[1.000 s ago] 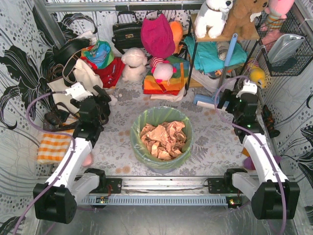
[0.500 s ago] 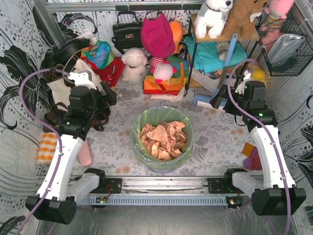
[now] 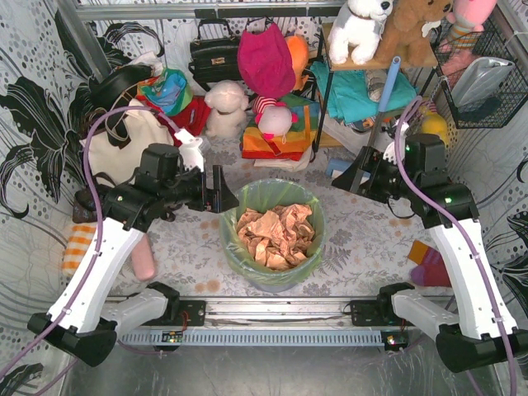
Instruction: Tie the trash bag
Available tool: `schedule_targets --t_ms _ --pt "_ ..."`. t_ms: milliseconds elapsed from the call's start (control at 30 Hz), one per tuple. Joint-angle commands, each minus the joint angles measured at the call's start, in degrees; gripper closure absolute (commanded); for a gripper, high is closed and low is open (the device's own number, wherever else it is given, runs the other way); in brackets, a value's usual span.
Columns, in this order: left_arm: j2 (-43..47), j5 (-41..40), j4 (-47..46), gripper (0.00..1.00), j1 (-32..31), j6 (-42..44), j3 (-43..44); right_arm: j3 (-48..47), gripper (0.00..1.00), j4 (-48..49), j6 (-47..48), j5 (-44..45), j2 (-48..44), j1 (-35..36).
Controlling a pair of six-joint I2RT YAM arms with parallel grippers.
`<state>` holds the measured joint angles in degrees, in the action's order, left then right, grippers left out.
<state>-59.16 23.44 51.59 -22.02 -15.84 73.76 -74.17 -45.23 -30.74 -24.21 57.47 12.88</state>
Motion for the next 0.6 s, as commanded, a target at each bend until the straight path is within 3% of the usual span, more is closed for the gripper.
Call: schedule_targets --t_ms 0,233,567 --pt "1.62 3.16 1.66 0.14 -0.89 -2.65 1.42 0.19 0.26 -3.13 -4.62 -3.16 -1.1 1.59" --pt "1.42 -5.35 11.66 0.19 -0.92 -4.42 6.62 3.3 0.35 -1.86 -7.15 -6.03 -2.71 3.79" --pt "2.56 2.12 12.04 0.42 -1.21 -5.5 4.61 5.18 0.55 0.15 -11.72 -6.82 -2.43 8.66"
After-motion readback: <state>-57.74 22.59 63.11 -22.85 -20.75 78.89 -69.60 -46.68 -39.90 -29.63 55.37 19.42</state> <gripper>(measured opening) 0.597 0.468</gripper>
